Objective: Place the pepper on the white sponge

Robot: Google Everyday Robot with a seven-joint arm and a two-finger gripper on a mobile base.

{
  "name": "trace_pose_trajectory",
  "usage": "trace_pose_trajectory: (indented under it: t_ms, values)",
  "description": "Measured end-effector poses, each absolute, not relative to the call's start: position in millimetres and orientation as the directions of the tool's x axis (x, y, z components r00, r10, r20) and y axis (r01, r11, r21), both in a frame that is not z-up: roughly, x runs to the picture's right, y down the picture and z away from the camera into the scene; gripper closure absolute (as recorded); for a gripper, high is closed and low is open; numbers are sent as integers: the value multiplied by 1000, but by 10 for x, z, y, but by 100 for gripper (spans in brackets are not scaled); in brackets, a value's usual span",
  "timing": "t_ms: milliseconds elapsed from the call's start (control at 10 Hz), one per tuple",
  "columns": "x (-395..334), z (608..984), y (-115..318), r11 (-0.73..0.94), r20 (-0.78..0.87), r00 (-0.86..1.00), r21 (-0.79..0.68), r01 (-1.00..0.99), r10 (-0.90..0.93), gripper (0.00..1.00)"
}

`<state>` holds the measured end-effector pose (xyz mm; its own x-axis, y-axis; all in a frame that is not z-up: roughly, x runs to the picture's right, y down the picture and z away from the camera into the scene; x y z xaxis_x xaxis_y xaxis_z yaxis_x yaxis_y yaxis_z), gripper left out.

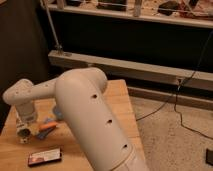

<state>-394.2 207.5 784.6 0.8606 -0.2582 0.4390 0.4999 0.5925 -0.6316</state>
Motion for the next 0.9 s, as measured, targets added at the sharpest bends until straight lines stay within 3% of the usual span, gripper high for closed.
trace_pose_trajectory:
  t_ms: [100, 300, 900]
  values:
    - [-3945, 7862, 2078, 595, 436, 863, -632, 496, -256, 37]
    - [-3970, 7876, 2075, 602, 433, 865, -630, 491, -252, 22]
    - [-3954, 7927, 2088, 607, 414, 868, -626, 489, -273, 20]
